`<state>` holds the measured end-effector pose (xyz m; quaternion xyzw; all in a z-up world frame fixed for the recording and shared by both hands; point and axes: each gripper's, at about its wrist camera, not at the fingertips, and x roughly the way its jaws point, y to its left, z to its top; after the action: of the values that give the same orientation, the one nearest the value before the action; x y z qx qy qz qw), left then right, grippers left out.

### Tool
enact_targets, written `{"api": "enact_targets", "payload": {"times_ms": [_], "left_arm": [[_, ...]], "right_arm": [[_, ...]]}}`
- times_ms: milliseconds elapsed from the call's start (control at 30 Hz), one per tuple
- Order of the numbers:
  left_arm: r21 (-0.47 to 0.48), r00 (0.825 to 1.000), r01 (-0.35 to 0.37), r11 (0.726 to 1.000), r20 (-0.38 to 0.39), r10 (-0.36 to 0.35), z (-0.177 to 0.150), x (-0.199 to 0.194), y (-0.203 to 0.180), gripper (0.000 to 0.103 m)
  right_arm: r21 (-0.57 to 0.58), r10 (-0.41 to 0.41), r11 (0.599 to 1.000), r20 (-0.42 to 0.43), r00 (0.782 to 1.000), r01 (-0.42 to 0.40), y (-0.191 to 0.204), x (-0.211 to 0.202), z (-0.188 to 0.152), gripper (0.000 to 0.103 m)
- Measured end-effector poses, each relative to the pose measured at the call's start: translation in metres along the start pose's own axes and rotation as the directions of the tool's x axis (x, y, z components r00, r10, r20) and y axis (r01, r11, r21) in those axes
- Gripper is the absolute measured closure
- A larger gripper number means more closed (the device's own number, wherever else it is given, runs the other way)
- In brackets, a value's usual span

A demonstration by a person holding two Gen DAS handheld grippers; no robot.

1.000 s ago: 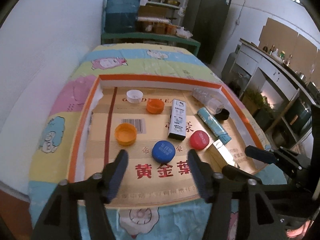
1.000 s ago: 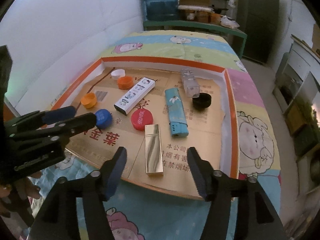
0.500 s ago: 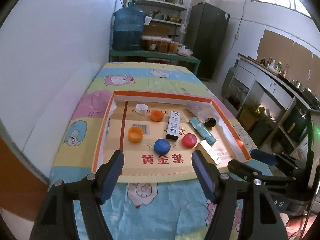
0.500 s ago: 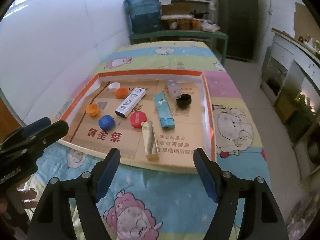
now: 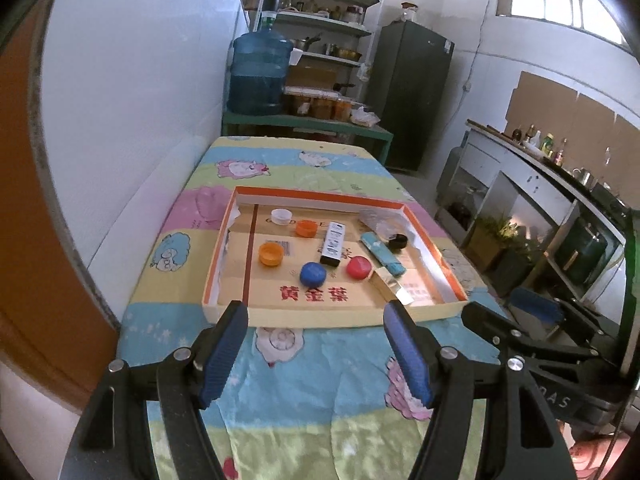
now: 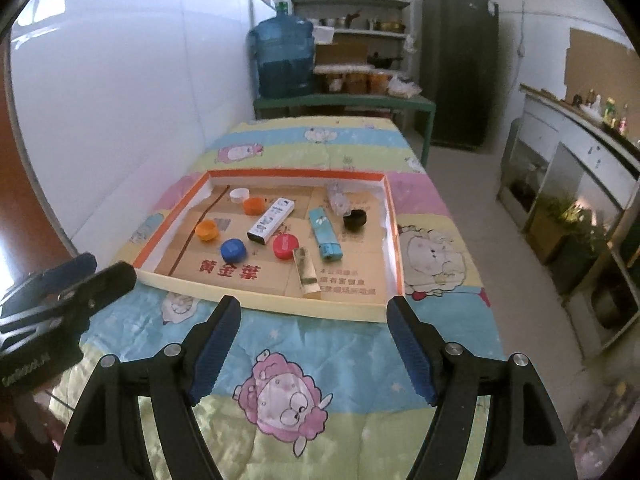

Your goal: Organize rigid objects

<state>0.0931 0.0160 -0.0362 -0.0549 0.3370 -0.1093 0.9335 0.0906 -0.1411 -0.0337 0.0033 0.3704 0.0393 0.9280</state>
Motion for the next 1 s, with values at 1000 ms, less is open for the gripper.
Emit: {"api": "enact_targets", "payload": {"times_ms": [1000], "left_arm": [[0.012,0.983,-0.110,0.994,0.151,0.107,-0.022,-0.095,-0.029,0.040]], "right_arm": [[-0.013,-0.065,0.998,0.171,0.983,0.068,0.019,-0.106,-0.025,0.026]]}}
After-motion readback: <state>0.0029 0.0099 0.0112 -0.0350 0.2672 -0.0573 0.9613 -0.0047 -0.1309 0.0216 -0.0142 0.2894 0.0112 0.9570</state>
